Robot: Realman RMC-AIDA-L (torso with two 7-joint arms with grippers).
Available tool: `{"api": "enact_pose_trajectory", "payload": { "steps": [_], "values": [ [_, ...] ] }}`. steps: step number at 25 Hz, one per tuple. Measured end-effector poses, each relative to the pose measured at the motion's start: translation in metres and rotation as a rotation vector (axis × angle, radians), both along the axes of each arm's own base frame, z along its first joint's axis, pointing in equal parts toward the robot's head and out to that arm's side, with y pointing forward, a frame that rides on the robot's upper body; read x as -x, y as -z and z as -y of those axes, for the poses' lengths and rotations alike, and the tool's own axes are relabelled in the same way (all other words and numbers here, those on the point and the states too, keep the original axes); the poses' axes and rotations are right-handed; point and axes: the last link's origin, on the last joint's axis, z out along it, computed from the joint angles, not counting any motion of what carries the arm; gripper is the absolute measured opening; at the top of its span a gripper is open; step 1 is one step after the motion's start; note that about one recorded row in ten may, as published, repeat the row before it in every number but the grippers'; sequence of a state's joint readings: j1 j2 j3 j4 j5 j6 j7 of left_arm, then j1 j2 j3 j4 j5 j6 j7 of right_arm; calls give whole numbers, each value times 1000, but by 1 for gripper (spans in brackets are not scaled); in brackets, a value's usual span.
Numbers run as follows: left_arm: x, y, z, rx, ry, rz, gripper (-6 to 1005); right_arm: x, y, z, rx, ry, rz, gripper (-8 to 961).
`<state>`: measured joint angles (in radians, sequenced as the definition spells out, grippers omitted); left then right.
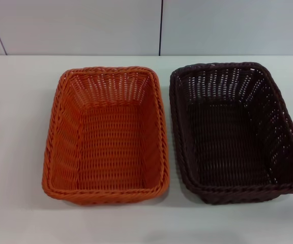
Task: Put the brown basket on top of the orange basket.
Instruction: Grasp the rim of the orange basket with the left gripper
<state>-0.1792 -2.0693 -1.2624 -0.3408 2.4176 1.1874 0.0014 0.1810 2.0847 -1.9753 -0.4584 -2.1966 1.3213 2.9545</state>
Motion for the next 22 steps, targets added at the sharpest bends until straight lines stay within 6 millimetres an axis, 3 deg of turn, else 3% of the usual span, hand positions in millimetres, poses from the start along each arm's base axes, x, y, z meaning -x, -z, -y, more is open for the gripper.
{"api": "enact_pose_trajectory", "payload": {
  "steps": [11, 12, 15, 17, 20, 22],
  "values": [
    [-4, 6, -5, 49, 26, 22, 786, -1, 1, 0, 6, 5, 0, 757],
    [-9, 9, -22, 142, 38, 27, 786, 0, 1, -1, 9, 3, 0, 757],
    [-16, 3, -42, 232, 44, 21, 787, 0, 1, -3, 14, 3, -1, 757],
    [-39, -11, -69, 388, 19, 45, 787, 0, 1, -4, 18, 1, -3, 757],
    [-46, -14, -73, 410, 13, 47, 787, 1, 1, -4, 18, 1, -3, 757],
    [-69, -26, -80, 467, -12, 38, 787, 0, 1, -4, 19, 3, -4, 757]
  ]
}}
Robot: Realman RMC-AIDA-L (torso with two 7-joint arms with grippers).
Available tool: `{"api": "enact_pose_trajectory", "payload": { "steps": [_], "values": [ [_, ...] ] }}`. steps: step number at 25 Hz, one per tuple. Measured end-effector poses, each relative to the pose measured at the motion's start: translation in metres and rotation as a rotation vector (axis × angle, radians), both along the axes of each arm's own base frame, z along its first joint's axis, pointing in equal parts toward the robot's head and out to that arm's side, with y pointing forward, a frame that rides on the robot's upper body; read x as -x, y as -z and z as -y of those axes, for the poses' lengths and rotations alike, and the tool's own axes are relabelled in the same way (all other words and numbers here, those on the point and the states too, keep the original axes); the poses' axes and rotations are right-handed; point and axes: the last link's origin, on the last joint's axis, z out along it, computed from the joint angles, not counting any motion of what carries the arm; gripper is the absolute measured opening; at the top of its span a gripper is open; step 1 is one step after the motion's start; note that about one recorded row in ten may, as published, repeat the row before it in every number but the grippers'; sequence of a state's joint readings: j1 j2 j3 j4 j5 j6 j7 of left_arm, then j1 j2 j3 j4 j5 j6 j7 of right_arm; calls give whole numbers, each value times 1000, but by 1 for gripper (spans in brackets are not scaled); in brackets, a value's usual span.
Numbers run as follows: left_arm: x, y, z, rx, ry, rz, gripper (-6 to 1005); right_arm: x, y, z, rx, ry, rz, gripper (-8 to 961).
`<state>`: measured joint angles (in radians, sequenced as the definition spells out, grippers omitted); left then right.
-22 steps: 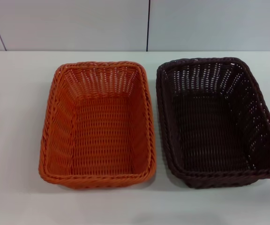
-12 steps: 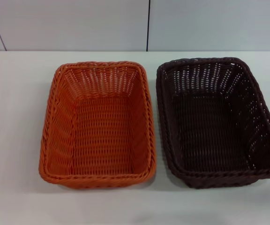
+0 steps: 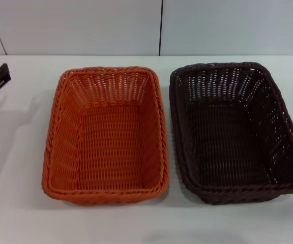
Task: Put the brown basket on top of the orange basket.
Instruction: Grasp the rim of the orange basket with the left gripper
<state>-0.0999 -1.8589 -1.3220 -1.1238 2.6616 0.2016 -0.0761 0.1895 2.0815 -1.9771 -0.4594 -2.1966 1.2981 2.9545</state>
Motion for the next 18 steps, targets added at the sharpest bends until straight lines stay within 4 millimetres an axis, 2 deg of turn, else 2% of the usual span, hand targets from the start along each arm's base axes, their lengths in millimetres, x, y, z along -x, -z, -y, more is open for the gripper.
{"api": "enact_pose_trajectory", "payload": {
  "steps": [1, 3, 4, 5, 8, 9, 10, 15, 18],
  "values": [
    [-15, -6, -1, 16, -3, -17, 788, 0, 0, 0, 0, 0, 0, 757],
    [-15, -6, -1, 16, -3, -17, 788, -1, 0, 1, 1, 3, 1, 758],
    [-41, -14, -2, 52, -25, -65, 788, -1, 0, 1, 2, 5, 2, 758],
    [-56, -16, -2, 93, -53, -102, 788, -1, 0, 1, 3, 5, 3, 758],
    [-66, -18, -1, 125, -73, -126, 788, -1, 1, 0, 6, 5, 2, 758],
    [-87, -17, 2, 211, -114, -166, 789, -1, 1, 0, 8, 6, 1, 758],
    [-95, -15, 5, 260, -122, -186, 789, -1, 2, -1, 13, 7, 0, 758],
    [-112, -7, 14, 378, -151, -201, 790, -3, 2, -2, 23, 15, -2, 758],
    [-113, -3, 17, 411, -170, -188, 790, -2, 3, -3, 25, 14, -2, 758]
  ]
}}
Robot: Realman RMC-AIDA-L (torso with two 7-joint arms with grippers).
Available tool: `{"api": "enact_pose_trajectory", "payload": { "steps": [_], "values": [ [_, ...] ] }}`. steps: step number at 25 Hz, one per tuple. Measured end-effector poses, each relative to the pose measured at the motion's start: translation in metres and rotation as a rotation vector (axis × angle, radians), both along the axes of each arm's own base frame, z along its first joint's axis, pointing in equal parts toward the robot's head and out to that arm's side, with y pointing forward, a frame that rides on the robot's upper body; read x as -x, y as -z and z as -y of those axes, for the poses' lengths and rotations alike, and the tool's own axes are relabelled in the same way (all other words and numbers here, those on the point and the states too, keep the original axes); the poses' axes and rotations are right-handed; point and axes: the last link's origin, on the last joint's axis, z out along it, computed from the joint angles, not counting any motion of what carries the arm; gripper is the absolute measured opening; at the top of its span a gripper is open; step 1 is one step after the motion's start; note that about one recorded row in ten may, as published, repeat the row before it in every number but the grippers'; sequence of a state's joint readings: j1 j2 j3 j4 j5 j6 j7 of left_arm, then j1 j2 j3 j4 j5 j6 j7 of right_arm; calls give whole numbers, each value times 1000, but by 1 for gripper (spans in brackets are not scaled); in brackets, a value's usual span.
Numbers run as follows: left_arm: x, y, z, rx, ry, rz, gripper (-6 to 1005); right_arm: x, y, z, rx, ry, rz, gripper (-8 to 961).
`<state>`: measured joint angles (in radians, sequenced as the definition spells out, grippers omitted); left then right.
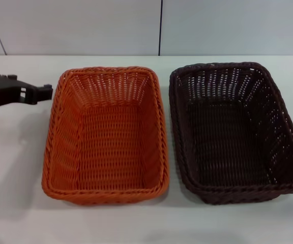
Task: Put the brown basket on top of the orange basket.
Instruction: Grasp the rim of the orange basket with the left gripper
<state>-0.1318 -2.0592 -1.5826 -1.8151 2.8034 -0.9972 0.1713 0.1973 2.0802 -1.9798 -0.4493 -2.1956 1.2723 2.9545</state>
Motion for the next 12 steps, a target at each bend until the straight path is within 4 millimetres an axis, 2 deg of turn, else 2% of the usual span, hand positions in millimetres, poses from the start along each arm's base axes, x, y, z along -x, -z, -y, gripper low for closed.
{"api": "enact_pose_trajectory", "payload": {
  "steps": [5, 12],
  "values": [
    [2, 16, 0, 74, -42, -9, 791, 0, 0, 0, 1, -1, 0, 757],
    [23, 38, -7, 134, -141, -4, 789, 1, 1, 0, 5, -3, 0, 757]
  ]
}}
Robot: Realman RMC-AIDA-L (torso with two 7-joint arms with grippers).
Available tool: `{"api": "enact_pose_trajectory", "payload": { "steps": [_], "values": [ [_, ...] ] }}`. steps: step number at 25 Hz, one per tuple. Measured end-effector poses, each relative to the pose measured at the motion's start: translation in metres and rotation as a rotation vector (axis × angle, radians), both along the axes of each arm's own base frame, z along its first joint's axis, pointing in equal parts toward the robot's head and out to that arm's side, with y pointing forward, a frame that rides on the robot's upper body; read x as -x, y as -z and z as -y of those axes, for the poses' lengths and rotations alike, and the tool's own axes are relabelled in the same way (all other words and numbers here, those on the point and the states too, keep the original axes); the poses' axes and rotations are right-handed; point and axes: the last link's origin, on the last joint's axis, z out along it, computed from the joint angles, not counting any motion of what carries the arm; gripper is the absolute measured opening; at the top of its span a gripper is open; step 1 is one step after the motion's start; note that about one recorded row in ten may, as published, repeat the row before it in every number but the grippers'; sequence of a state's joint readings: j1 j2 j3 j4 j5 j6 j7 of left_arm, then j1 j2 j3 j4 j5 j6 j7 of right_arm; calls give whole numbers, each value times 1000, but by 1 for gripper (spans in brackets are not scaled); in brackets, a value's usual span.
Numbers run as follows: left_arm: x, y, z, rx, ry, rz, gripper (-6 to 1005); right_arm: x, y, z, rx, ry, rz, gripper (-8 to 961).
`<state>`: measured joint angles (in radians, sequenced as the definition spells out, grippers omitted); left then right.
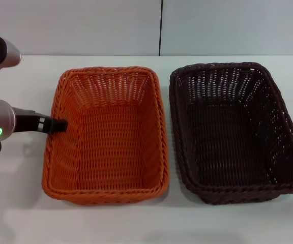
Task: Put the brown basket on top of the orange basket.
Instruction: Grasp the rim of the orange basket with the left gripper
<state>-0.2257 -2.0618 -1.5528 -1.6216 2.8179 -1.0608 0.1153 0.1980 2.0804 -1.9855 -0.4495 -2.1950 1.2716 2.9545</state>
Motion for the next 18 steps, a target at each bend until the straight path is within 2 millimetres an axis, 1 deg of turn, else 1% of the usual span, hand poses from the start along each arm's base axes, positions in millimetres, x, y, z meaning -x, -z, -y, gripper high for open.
{"api": "enact_pose_trajectory", "payload": {
  "steps": [7, 10, 18],
  "values": [
    [3, 6, -2, 16, -19, 7, 788, 0, 1, 1, 1, 2, 0, 758],
    [2, 13, -4, 39, -45, 13, 787, 0, 1, 0, 3, 2, 2, 758],
    [3, 22, -9, 77, -75, 10, 785, 1, 0, -2, 4, -2, 4, 757]
  ]
}}
